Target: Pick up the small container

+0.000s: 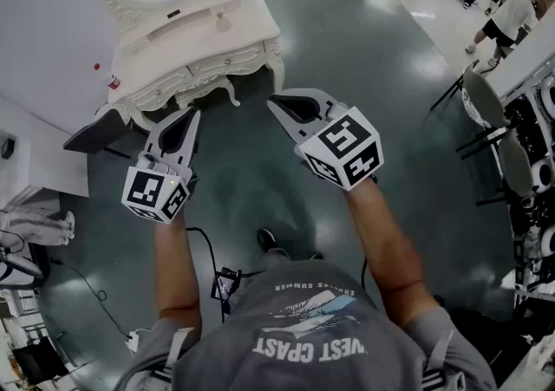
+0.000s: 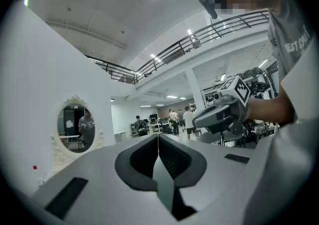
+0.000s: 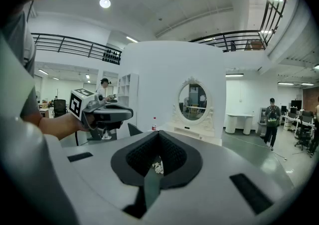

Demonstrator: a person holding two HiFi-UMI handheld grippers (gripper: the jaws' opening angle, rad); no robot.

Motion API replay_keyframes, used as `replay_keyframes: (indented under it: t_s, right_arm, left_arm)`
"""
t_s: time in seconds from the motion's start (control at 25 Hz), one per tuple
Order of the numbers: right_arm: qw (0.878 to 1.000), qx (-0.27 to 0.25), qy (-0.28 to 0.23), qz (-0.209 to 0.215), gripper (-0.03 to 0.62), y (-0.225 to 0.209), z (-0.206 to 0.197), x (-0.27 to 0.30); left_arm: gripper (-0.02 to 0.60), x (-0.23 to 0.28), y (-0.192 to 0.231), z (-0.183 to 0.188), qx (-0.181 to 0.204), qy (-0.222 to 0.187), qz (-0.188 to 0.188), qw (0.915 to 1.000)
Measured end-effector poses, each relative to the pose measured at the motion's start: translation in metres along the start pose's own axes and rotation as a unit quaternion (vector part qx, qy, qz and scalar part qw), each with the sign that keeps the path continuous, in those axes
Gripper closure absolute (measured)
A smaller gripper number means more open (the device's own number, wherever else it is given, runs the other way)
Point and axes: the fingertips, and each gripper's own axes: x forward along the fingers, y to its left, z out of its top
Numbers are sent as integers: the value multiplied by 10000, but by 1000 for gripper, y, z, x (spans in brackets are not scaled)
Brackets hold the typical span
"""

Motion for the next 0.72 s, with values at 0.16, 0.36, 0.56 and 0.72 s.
replay_keyframes:
  t_s: [0.16,0.36,0.56,0.72]
  right_arm:
    - [10000,-15,16,-20,568,1,6,23]
    - [9999,-35,72,-91,569,0,10,50]
    - [10000,-26,66,-56,568,2,17,75]
    - [9999,21,28,-116,566,0,23,88]
  left_arm:
    - [565,-1,23,-2,-7,-33,-24,10000]
    - [565,1,50,-9,-45,-92,-88,9999]
    - [565,3,73,-14,-85,-171,-147,9997]
    - [565,2,85,-17,-143,-225,-194,9995]
